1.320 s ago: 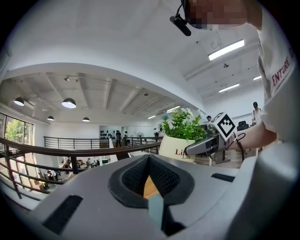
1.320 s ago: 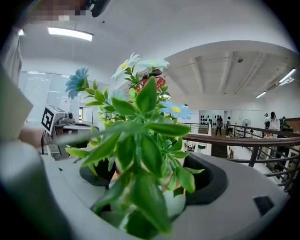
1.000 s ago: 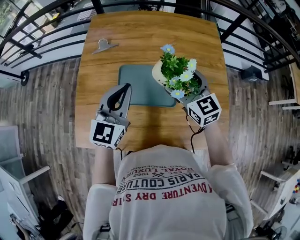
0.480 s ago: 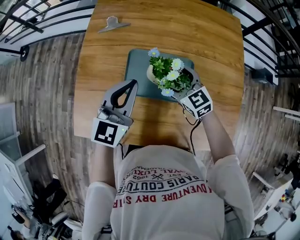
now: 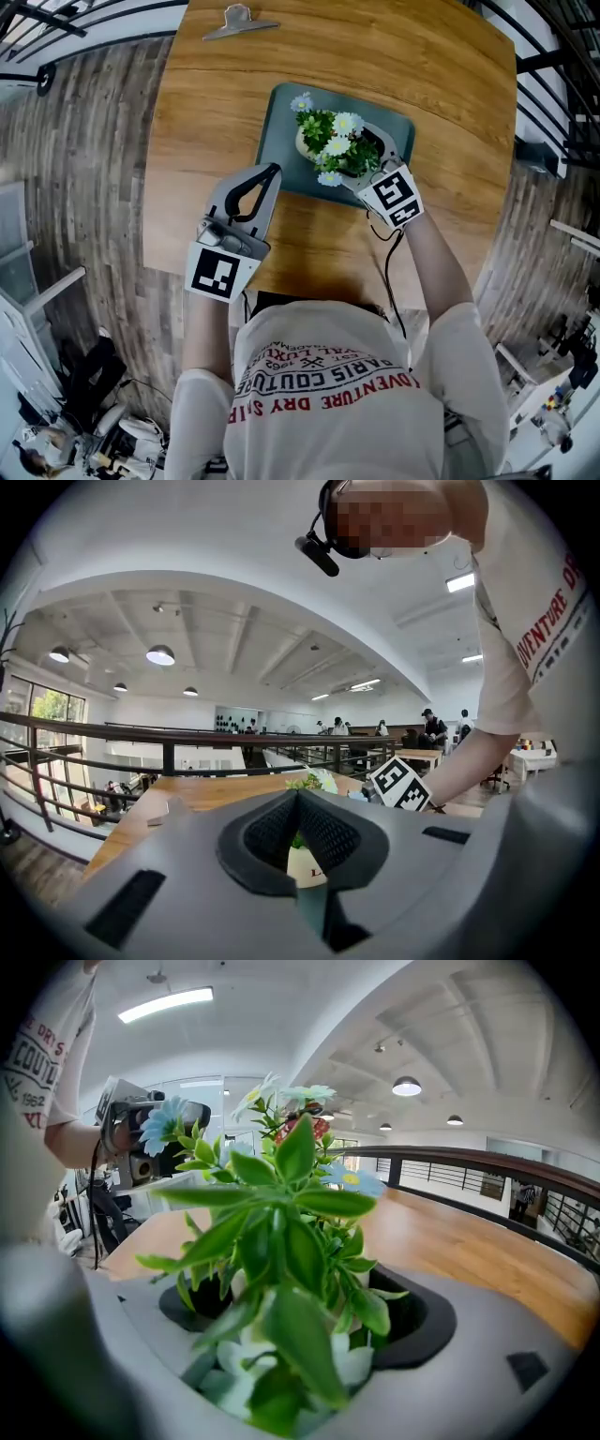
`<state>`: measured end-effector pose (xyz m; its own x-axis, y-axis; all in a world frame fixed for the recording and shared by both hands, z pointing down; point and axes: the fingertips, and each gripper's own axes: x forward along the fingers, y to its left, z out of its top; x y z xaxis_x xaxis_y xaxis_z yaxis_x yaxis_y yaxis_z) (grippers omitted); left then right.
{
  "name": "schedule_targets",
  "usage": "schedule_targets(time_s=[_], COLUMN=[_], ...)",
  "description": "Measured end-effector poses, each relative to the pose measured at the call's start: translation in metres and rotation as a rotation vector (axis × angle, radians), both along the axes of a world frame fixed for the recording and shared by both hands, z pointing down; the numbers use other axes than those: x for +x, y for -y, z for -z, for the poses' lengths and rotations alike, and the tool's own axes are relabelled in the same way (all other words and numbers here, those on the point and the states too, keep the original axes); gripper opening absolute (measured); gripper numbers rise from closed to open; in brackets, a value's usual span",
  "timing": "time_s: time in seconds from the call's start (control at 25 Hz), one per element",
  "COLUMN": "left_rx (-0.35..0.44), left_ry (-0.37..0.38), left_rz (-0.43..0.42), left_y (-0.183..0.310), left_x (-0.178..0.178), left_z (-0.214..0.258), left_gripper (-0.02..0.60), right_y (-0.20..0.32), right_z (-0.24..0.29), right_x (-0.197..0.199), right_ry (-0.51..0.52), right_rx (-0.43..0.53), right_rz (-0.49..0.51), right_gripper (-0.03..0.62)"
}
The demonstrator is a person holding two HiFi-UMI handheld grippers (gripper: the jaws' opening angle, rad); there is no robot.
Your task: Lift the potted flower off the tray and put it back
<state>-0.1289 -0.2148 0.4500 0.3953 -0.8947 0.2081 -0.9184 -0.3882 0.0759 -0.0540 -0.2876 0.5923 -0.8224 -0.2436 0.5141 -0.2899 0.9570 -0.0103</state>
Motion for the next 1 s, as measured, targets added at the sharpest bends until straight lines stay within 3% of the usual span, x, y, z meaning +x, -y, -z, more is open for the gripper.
schedule_targets(time_s=[0.68, 1.0], left_rx=[-0.034, -0.019], left_ry=[-0.024, -0.017], left_rz=[0.009, -0.007], left_y=[0.0, -0.002], left_x=[-0.01, -0.002], left_z=[-0.021, -0.012], left_gripper=[0.012, 0.012], right_y=[0.002, 0.004], right_z=[-0.033, -0.022], right_x=[-0.008, -0.004], right_ry=[-0.019, -0.039], right_rx=[-0.04, -0.003], right_rz=[0.053, -0.021], right_gripper=[0.456, 0.457])
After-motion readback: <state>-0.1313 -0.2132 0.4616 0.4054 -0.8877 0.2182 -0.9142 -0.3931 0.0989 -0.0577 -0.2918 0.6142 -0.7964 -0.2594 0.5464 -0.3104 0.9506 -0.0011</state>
